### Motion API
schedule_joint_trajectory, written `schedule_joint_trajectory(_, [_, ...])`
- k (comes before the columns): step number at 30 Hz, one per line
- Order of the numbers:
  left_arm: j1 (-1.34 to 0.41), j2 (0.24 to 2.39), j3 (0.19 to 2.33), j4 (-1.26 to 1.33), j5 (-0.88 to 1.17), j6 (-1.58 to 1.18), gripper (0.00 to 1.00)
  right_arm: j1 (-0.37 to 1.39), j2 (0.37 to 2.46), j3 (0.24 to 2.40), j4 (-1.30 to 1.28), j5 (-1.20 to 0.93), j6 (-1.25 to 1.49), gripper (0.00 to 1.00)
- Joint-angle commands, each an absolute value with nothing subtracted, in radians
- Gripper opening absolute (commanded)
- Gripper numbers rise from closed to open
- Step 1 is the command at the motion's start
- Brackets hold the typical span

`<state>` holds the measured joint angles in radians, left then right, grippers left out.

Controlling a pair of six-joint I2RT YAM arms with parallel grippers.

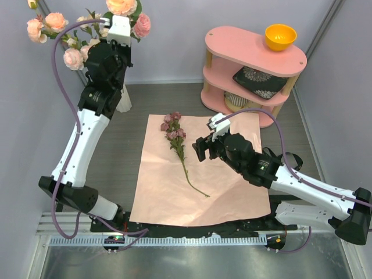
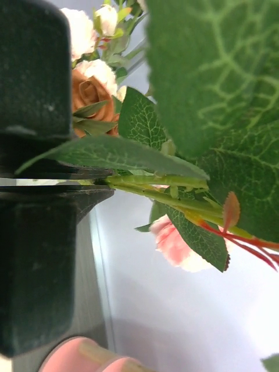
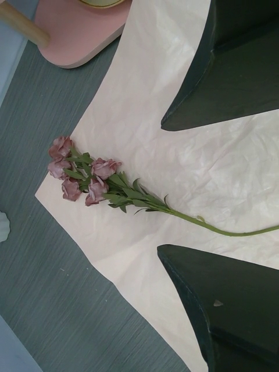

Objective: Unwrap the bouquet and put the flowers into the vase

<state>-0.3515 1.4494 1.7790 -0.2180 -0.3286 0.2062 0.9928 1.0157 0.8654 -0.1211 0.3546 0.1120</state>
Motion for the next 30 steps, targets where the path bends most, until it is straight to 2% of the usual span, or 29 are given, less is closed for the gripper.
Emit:
schedule_joint_trajectory(1, [-0.33,1.496,1.933,-0.087,-0.31,0.268,0.0,0.991,1.002,0.865,-0.074,0.373,0.12,0.85])
schedule_joint_trajectory(17, [-0.284,1.609,2.066,-0.037,-0.308,0.299,0.0,0.991,0.983,0.865,-0.086,0.379,0.123,0.85])
schedule_joint_trajectory(30, [-0.284,1.577,2.098,-0.113,-0.301,0.347,0.0,0.991,1.0,0.871,-0.081,0.368,0.127,0.85])
